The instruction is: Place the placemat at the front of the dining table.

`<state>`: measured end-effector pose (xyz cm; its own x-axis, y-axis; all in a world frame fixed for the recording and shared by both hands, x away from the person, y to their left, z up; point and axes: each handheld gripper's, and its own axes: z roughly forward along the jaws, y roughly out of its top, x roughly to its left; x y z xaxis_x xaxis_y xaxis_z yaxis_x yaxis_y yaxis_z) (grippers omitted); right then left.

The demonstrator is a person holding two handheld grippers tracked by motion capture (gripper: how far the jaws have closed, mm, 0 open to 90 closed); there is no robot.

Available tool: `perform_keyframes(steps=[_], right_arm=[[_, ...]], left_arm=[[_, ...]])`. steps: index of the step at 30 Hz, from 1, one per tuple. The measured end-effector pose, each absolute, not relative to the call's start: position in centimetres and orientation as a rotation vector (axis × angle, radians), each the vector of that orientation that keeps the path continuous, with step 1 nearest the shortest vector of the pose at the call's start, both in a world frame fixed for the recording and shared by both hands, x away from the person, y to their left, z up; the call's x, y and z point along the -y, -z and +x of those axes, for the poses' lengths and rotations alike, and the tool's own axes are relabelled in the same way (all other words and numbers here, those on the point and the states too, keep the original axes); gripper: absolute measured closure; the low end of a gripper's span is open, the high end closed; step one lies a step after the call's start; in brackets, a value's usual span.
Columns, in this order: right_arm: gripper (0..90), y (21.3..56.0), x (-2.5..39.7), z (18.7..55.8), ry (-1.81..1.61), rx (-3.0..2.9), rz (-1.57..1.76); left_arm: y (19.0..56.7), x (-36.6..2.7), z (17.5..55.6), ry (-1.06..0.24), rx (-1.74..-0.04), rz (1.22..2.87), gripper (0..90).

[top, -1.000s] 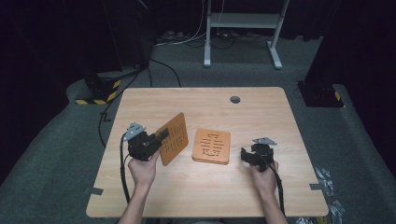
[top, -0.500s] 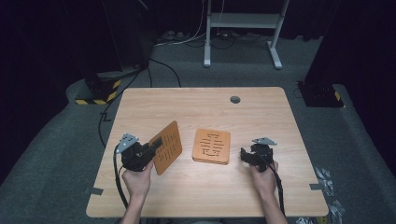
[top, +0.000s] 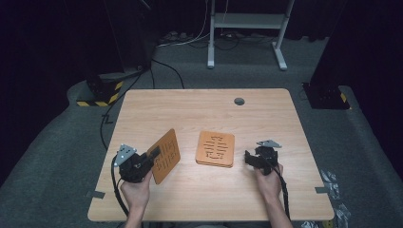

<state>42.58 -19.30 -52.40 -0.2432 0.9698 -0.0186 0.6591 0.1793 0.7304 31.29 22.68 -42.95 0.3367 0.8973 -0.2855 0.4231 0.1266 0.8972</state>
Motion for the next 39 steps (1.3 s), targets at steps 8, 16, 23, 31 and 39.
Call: perform_keyframes(steps=[8, 16, 23, 31, 39], right_arm=[[24.9, 52.4, 19.3, 42.6, -0.838, -1.977, 1.528], [25.0, 52.4, 19.4, 42.6, -0.833, -1.982, 1.521], [25.0, 52.4, 19.4, 42.6, -0.833, -1.983, 1.520], [25.0, 52.4, 19.4, 42.6, -0.833, -1.983, 1.518], [25.0, 52.4, 19.3, 42.6, -0.839, -1.974, 1.524]], left_arm=[[43.5, -22.9, 31.0, -0.554, -1.270, 1.466, 85.8], [44.0, -23.6, 30.3, -0.585, -1.295, 1.436, 85.8], [44.7, -24.0, 29.8, -0.602, -1.314, 1.421, 85.8], [45.2, -23.8, 30.5, -0.609, -1.321, 1.418, 85.8], [45.4, -23.9, 30.2, -0.628, -1.352, 1.463, 82.9]])
